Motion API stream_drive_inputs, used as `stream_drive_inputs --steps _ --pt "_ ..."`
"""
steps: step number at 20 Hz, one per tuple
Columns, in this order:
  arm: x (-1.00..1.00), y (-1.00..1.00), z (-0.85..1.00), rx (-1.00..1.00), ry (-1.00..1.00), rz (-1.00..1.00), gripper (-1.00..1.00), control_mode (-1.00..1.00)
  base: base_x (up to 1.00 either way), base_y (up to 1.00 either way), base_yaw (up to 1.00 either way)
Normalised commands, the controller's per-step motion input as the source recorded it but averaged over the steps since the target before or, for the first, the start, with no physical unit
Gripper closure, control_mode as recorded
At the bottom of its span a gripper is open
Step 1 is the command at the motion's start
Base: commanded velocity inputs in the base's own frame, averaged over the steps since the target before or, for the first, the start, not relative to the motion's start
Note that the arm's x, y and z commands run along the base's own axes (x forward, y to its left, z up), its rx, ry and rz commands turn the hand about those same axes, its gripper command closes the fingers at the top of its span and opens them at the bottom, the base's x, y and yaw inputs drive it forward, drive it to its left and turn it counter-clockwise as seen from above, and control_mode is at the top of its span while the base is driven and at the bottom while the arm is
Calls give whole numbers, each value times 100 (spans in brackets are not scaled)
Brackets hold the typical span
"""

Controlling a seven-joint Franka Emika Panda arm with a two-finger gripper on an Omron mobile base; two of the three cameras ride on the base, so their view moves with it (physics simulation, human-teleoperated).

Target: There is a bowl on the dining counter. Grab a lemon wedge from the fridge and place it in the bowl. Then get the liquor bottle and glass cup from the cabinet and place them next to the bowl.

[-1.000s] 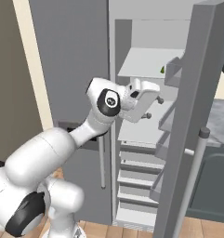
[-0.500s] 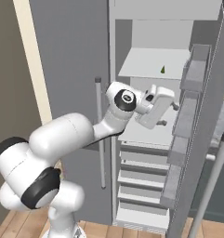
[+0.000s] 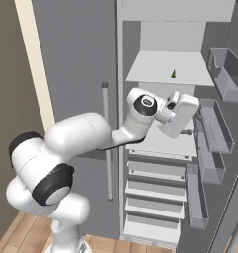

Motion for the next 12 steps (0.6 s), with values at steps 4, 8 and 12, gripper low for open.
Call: stream_drive_inputs --steps 4,8,12 --pt "-80 77 37 -1 -22 8 -100 -100 0 0 0" --pt "-71 100 27 0 -10 18 -100 -100 0 0 0" --pt "-58 100 34 0 -5 21 -100 -100 0 0 0"
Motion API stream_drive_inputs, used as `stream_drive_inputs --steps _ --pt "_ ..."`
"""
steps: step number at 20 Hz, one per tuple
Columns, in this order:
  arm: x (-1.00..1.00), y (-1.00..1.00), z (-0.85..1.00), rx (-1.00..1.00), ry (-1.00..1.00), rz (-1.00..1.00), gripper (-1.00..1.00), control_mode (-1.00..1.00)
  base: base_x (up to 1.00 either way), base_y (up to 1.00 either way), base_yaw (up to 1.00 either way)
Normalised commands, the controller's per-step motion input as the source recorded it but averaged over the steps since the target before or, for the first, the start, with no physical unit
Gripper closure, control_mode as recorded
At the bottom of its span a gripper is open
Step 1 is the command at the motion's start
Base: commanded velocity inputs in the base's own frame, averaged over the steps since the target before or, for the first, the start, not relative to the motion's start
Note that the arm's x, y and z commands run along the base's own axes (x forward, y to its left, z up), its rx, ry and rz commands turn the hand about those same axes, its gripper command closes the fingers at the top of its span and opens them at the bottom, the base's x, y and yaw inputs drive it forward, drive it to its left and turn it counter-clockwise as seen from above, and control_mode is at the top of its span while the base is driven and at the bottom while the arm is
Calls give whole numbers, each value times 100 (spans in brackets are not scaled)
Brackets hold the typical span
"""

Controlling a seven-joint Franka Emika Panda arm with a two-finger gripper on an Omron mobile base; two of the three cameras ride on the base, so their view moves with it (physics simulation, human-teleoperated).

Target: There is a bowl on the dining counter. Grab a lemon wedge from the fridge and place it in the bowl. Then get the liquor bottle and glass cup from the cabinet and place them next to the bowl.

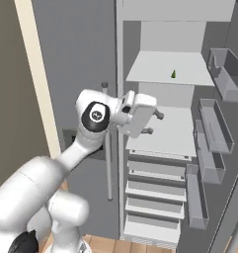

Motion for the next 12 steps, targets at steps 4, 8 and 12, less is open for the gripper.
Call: stream_drive_inputs --steps 4,8,12 --pt "-55 99 51 6 -2 23 -100 -100 0 0 0" --pt "-49 89 49 18 0 26 -100 -100 0 0 0" --pt "-45 73 49 25 0 26 -100 -100 0 0 0"
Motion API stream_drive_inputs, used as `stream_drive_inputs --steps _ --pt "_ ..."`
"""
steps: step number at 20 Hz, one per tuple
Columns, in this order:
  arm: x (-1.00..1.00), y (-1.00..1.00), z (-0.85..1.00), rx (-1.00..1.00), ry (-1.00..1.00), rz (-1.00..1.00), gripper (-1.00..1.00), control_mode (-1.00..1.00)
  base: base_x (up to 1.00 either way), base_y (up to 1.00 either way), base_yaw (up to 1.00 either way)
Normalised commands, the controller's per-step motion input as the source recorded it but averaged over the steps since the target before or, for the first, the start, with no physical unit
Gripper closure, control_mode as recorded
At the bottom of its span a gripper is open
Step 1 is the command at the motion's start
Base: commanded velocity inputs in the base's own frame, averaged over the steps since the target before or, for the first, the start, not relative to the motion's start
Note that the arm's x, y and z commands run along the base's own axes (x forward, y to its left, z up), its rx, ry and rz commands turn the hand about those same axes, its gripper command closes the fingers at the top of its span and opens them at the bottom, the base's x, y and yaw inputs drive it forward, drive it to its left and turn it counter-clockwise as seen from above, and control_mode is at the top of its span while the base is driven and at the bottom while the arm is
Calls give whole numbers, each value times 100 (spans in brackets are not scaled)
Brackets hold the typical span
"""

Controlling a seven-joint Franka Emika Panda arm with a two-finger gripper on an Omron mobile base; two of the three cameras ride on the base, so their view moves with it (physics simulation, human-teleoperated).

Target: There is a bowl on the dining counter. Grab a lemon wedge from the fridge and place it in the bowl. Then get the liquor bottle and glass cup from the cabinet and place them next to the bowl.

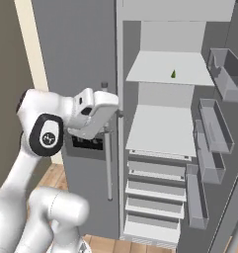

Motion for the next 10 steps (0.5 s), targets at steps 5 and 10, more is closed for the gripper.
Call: stream_drive_inputs --steps 5,10 --pt "-25 58 33 31 0 23 -100 -100 0 0 0" --pt "-13 55 -5 25 0 19 -100 -100 0 0 0"
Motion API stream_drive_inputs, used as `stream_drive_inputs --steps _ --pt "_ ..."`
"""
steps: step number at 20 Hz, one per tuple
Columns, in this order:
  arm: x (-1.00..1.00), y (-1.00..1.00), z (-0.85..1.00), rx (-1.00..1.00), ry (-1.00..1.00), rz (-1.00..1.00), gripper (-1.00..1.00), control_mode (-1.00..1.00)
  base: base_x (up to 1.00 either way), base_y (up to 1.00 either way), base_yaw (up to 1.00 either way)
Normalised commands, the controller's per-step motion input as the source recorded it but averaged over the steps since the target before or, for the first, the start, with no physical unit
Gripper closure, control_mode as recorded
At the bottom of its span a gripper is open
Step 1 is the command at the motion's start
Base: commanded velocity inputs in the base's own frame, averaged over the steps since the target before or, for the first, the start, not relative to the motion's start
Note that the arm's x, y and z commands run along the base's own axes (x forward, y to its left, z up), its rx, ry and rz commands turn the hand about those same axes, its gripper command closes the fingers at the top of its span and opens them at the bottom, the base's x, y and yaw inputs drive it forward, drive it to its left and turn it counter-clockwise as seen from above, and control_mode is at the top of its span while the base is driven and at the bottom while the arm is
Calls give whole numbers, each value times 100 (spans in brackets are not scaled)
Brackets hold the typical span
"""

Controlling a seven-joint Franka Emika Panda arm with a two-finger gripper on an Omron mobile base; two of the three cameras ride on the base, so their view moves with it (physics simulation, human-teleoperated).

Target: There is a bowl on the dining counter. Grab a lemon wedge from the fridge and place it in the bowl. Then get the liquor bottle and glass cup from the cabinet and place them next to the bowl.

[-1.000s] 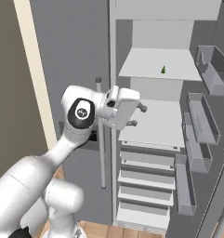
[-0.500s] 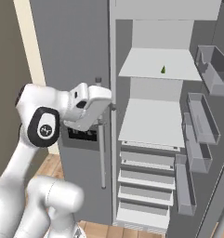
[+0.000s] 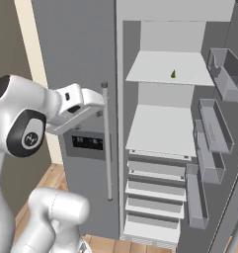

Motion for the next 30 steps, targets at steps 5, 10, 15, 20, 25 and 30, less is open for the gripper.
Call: stream_drive_inputs --steps 5,10,15,20,25,30 --pt "-8 47 -34 20 0 13 -100 -100 0 0 0" --pt "-3 12 -66 17 3 9 -100 -100 0 0 0" --pt "-12 0 -48 5 1 2 -100 -100 0 0 0" --pt "-3 -1 -14 0 5 0 -100 100 0 -4 0" --pt "0 0 0 0 0 0 -100 100 1 -71 -4" --pt "0 0 0 0 0 0 -100 100 16 -82 -6"
